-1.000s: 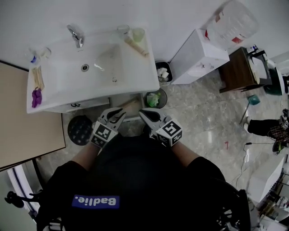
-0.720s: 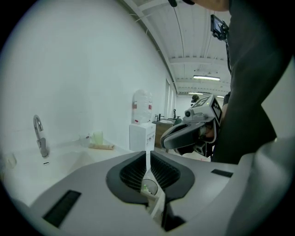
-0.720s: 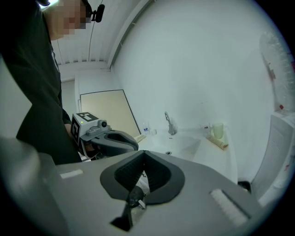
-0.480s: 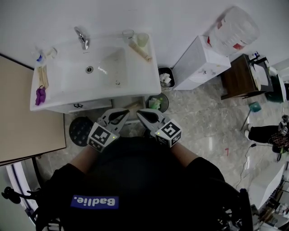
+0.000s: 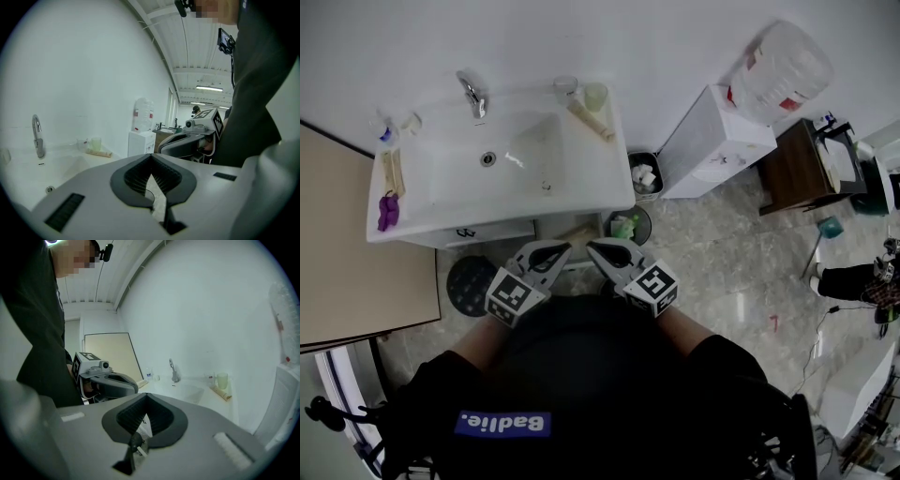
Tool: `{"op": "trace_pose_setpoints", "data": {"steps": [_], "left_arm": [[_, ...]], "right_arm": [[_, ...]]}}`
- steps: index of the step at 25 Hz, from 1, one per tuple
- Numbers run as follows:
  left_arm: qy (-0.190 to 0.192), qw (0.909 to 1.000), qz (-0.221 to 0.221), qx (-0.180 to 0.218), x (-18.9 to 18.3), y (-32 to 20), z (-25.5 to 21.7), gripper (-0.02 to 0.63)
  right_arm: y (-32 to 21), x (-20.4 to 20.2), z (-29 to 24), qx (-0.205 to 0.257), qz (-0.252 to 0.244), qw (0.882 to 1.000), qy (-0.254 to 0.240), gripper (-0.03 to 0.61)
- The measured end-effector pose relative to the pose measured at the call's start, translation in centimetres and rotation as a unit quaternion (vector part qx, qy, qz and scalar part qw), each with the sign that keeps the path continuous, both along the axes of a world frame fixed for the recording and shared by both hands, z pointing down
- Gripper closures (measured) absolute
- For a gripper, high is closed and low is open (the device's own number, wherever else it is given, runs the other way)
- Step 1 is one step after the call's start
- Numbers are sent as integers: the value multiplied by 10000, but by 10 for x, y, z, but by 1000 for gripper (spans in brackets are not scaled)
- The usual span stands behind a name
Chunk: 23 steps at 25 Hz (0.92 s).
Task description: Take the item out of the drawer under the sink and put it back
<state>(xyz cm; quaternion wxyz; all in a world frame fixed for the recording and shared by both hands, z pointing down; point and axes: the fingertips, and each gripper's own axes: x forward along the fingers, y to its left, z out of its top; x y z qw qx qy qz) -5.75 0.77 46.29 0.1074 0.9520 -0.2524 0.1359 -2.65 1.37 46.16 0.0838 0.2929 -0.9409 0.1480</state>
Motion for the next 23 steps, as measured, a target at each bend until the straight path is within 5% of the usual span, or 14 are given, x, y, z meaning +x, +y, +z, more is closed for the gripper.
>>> {"op": "trace_pose_setpoints", "data": {"steps": [23], "left_arm": [[-17, 9999, -76, -97, -8, 4, 7, 606]], "right_arm": [[4, -6, 4, -92, -27, 10000, 23, 577]]}}
